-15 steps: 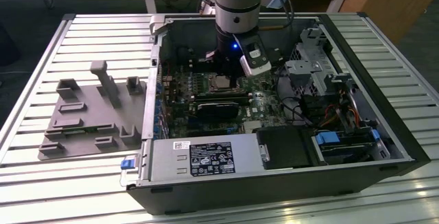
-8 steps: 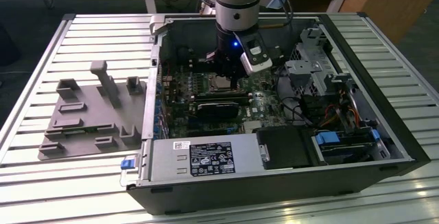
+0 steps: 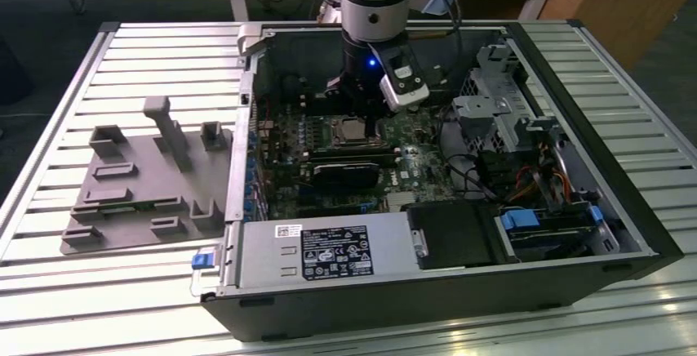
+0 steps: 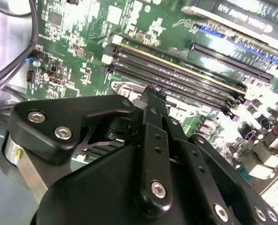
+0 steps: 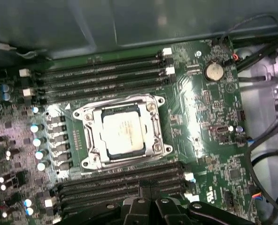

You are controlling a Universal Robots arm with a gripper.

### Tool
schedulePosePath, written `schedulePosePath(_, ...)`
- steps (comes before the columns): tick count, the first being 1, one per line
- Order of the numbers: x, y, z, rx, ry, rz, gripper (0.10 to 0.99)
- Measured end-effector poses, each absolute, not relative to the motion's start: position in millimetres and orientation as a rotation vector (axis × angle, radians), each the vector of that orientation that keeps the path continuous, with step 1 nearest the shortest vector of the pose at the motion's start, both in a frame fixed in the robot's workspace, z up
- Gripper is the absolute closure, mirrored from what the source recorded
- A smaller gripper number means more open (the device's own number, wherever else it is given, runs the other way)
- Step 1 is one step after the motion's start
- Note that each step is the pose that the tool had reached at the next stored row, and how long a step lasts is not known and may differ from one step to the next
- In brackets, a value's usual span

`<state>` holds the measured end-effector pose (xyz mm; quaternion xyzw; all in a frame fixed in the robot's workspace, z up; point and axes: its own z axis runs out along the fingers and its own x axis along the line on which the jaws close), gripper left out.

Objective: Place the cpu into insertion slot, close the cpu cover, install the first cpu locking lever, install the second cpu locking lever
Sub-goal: 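Install the second cpu locking lever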

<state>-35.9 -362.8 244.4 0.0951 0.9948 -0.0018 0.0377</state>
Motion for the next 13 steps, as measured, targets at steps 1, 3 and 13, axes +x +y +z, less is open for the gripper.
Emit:
schedulePosePath(1,-35.9,-361.5,244.3,0.292,3.052,-0.005,0.980)
schedulePosePath(3,-35.9,-358.6,243.9,0.292,3.052,-0.004,0.980)
schedulePosePath(13,-36.1,-347.2,242.8,0.292,3.055,0.037,0.980)
